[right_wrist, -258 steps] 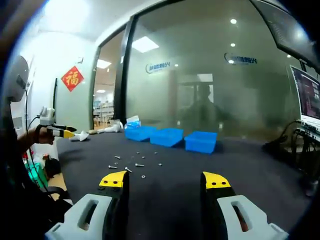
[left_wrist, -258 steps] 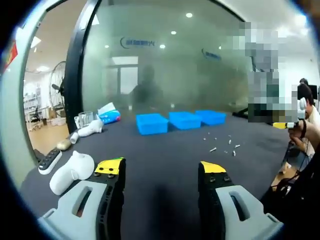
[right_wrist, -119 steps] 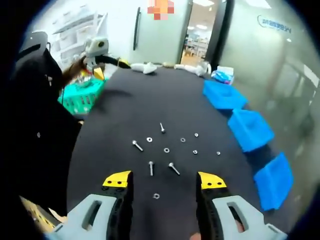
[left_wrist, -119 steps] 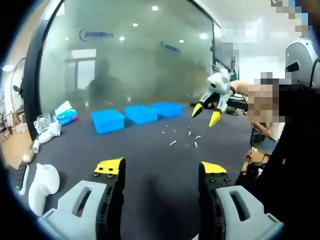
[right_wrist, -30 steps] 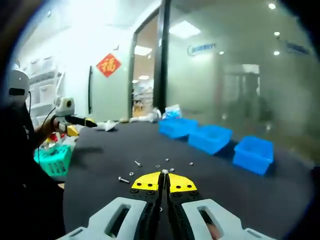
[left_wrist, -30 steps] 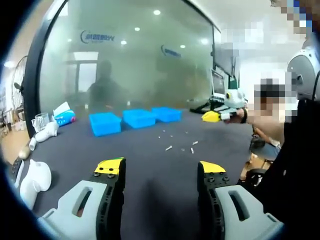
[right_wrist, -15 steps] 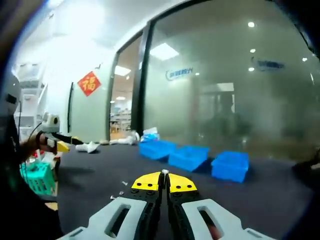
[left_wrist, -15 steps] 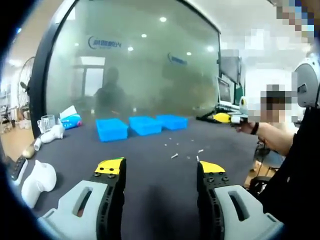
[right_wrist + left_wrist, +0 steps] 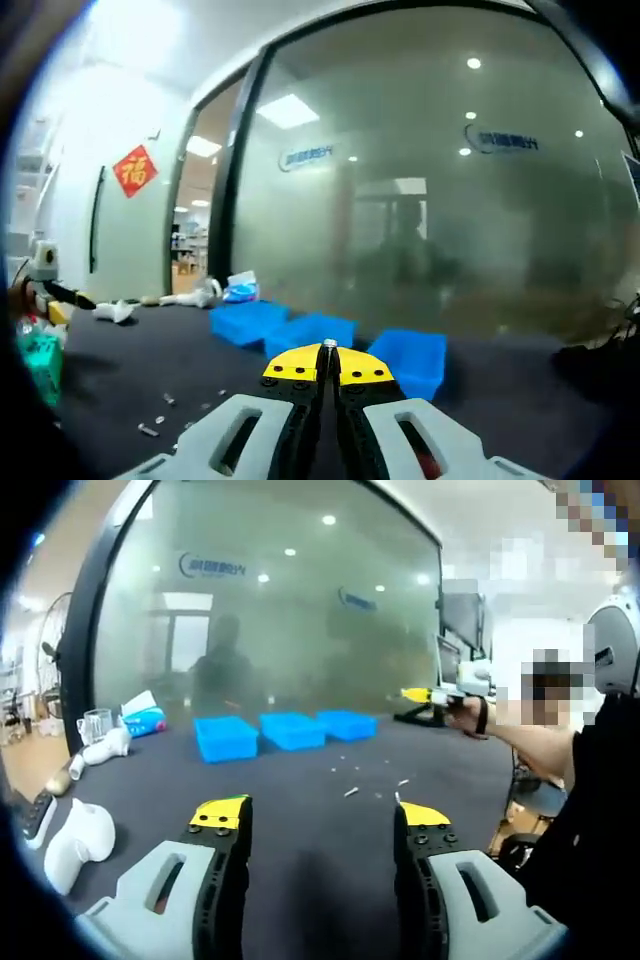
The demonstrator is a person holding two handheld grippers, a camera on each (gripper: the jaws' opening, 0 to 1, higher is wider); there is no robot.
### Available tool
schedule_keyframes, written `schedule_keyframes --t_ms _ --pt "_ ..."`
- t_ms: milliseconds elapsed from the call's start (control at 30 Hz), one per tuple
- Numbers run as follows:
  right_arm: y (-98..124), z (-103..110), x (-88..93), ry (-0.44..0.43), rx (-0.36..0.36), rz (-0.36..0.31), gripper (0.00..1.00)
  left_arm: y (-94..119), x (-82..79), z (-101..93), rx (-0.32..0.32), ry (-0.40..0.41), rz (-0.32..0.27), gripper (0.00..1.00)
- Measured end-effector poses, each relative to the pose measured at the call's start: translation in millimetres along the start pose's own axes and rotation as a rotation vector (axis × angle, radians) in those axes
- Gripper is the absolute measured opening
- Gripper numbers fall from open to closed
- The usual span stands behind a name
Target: Sort the screws, nuts, and washers into the corresponding bins
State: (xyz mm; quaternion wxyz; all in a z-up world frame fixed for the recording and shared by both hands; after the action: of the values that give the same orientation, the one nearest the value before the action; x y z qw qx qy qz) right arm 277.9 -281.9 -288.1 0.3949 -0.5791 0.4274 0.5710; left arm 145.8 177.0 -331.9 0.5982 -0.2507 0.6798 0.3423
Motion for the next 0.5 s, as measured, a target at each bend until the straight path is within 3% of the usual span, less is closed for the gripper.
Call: schedule_keyframes --t_ms 300,500 --pt "-55 -40 0.4 0.046 0.1 0.047 0.01 -2 1.2 2.3 -0.008 0.01 0.002 0.56" --pt "-85 -52 1.7 0.063 0.127 0.071 0.01 -2 0.1 3.8 -0.015 0.014 -0.003 0.56"
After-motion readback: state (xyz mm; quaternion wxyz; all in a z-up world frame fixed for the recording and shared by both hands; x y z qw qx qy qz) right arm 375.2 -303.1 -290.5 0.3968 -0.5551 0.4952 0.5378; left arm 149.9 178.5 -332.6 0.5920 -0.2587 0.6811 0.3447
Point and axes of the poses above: the point that each gripper's makers call its tool centre point, and the gripper's own axes: y roughly backward along the fingers, z roughly to its left, x roughly out of its underside, the point moved 9 cm from there along y, roughly backward along the fingers, and after that the axes turned 3 degrees about z, right-handed, at the moved point
